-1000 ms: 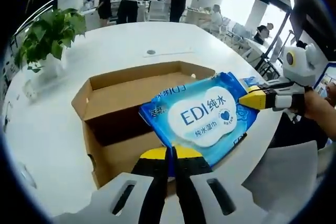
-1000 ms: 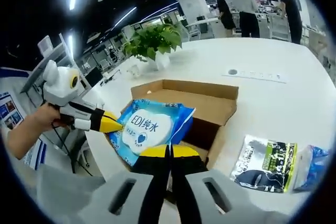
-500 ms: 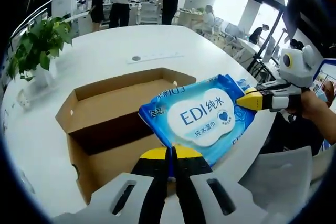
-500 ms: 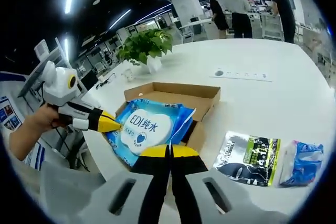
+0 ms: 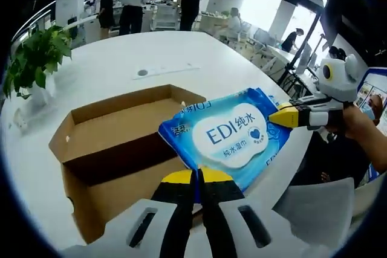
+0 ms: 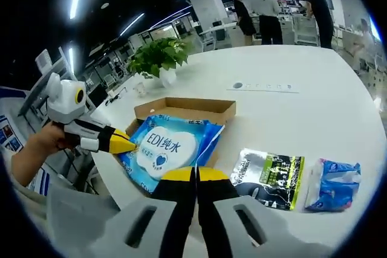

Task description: Operate the shoe box by opening the lid, removing the specified soft item, and placing it in the target area until the item is outside and the box remains undamaged.

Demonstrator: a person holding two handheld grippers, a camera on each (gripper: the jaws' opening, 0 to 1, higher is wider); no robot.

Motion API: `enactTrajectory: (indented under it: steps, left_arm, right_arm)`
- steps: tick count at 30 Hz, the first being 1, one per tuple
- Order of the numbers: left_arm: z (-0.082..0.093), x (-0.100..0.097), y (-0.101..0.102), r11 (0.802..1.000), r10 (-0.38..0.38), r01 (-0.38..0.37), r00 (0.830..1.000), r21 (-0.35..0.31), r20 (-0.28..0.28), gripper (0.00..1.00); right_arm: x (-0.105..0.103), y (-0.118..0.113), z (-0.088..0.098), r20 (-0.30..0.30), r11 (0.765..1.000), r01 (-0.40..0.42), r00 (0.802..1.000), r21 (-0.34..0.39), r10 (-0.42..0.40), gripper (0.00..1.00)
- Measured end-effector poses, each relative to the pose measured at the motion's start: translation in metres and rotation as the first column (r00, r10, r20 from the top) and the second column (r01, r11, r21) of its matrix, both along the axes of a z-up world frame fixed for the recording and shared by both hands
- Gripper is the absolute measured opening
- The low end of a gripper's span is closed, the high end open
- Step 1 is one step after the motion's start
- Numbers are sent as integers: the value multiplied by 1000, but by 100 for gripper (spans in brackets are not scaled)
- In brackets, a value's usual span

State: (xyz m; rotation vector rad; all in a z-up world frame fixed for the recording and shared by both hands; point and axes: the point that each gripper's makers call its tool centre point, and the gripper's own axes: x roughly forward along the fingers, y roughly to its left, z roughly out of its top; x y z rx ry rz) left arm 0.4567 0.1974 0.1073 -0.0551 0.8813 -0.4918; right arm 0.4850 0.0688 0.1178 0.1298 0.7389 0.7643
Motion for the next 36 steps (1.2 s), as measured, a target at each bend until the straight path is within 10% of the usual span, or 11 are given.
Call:
enactTrajectory:
  steps: [36]
  left_arm:
    - [-19,34,-88,996,-74,75,997,-43,5,0]
  right_arm:
    - [22,-88,-18,-25,993,91,995,-78,-93,0]
